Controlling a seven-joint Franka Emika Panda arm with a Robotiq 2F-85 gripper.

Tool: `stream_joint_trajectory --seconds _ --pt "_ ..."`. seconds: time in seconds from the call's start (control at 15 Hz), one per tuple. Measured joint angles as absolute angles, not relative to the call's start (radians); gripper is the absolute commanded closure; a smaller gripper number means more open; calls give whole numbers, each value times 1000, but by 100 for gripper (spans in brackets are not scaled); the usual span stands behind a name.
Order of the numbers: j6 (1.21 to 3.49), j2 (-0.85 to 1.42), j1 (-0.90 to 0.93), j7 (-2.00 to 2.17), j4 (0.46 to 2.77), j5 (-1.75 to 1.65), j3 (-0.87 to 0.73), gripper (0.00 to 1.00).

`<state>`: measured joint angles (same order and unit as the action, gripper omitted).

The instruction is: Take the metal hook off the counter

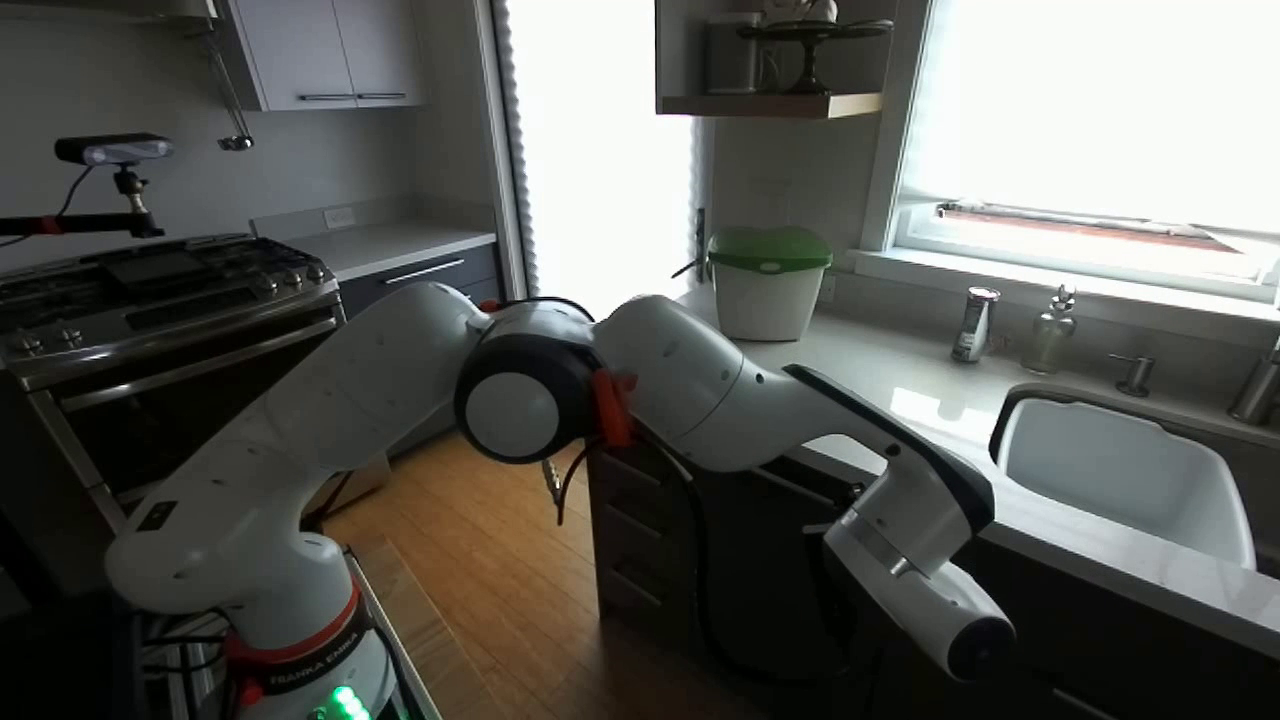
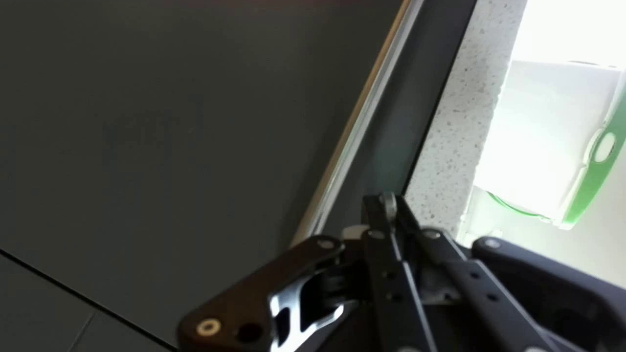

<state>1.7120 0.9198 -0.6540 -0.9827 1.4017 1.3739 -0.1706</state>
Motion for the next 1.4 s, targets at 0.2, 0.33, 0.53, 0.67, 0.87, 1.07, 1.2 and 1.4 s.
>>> stream_joint_trajectory --seconds 0.2,0.33,0.53,0.67,0.87,1.07,1.2,1.4 --pt "1714 914 -654 -983 1409 1374 -170 93" --pt "1714 910 -654 -984 1414 1374 -170 98" --pt "1714 911 -654 -984 1413 1374 -170 98" --pt "1714 915 -654 -984 1413 1374 -168 98" --pt "1714 928 -654 -985 1413 1384 -163 98" --pt "1714 943 -654 -1000 1413 1418 -161 98" --pt "1714 953 -655 -1006 1413 1434 -161 98" --pt "1714 965 -656 -1008 1413 1445 -161 98"
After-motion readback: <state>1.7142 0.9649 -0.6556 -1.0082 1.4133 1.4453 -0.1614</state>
